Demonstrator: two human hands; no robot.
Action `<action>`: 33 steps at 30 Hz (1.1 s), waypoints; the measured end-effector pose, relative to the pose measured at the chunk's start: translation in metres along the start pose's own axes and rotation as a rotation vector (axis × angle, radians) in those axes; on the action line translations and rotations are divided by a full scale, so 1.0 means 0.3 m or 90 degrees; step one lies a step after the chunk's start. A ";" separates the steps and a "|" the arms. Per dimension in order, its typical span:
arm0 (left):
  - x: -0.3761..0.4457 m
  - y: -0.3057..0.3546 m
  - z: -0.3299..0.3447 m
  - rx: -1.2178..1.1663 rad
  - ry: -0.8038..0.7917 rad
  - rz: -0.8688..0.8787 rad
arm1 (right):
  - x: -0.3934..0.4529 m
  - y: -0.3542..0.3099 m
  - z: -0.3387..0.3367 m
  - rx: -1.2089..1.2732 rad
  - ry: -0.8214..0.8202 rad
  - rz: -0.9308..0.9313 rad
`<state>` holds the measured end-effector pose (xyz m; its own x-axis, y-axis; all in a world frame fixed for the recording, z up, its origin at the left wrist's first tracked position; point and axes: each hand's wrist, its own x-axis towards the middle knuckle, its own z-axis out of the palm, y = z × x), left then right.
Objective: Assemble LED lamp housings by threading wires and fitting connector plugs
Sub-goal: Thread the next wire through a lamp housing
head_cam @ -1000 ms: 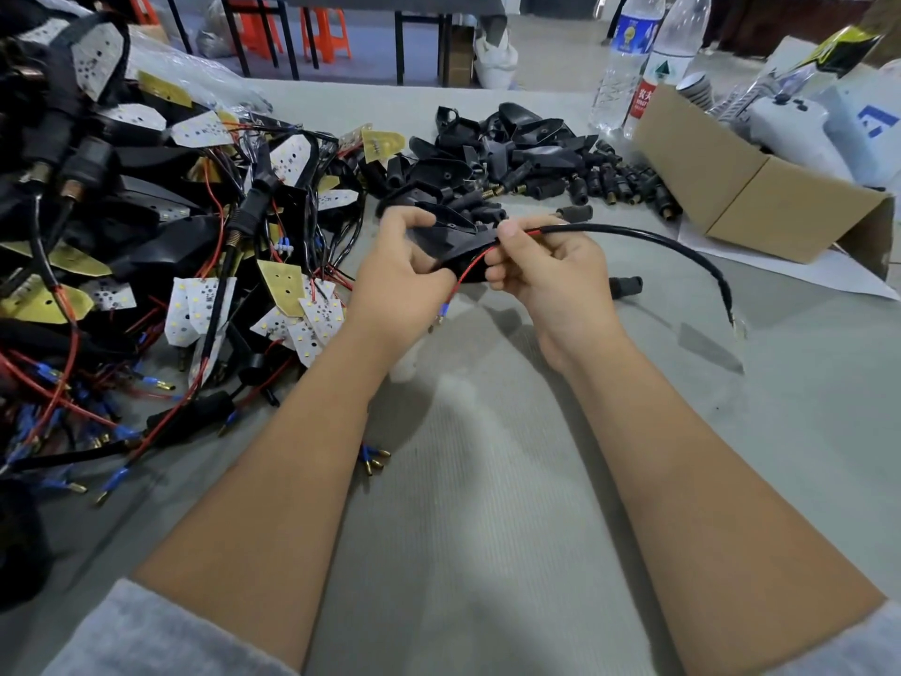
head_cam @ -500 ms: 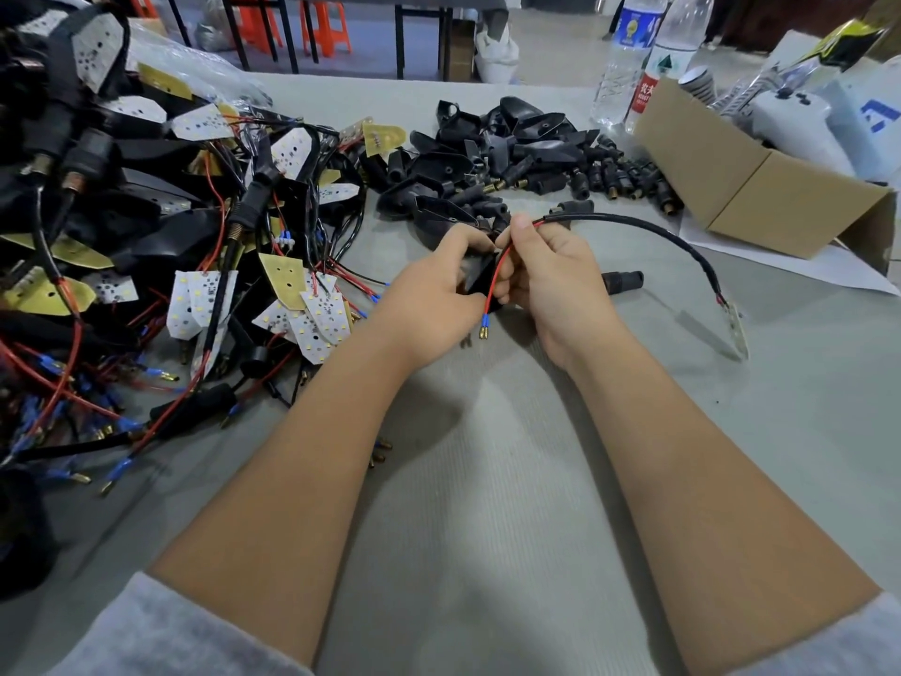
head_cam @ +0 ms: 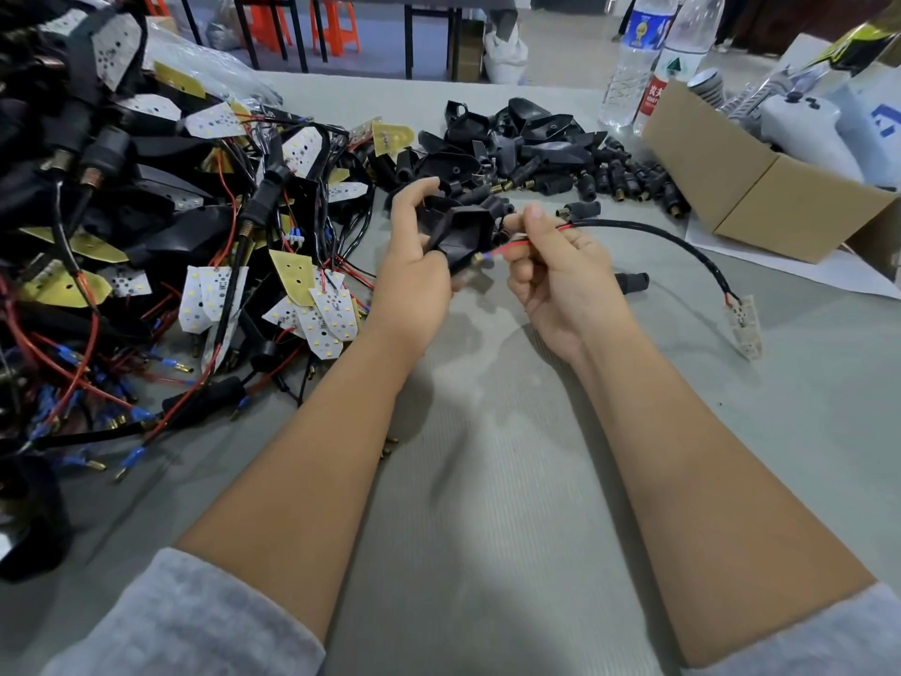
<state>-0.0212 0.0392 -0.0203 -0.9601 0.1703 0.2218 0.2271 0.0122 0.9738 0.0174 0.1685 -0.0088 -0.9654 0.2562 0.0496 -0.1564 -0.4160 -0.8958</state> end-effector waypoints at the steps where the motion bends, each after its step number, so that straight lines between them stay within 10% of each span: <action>1: 0.000 0.002 0.000 -0.014 0.006 0.001 | 0.001 0.000 0.001 0.013 -0.002 -0.002; 13: 0.006 0.008 0.007 -0.143 0.038 -0.092 | 0.004 0.020 0.003 -0.156 0.095 -0.109; 25: -0.013 -0.025 0.013 0.050 -0.114 -0.019 | 0.001 0.013 -0.003 -0.378 0.216 -0.166; 33: 0.000 -0.019 0.019 -0.035 -0.027 -0.050 | -0.013 0.004 0.008 -0.231 0.208 -0.138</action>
<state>-0.0216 0.0448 -0.0262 -0.9667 0.2121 0.1434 0.1409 -0.0272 0.9897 0.0204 0.1650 -0.0091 -0.7943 0.5854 0.1623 -0.2073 -0.0101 -0.9782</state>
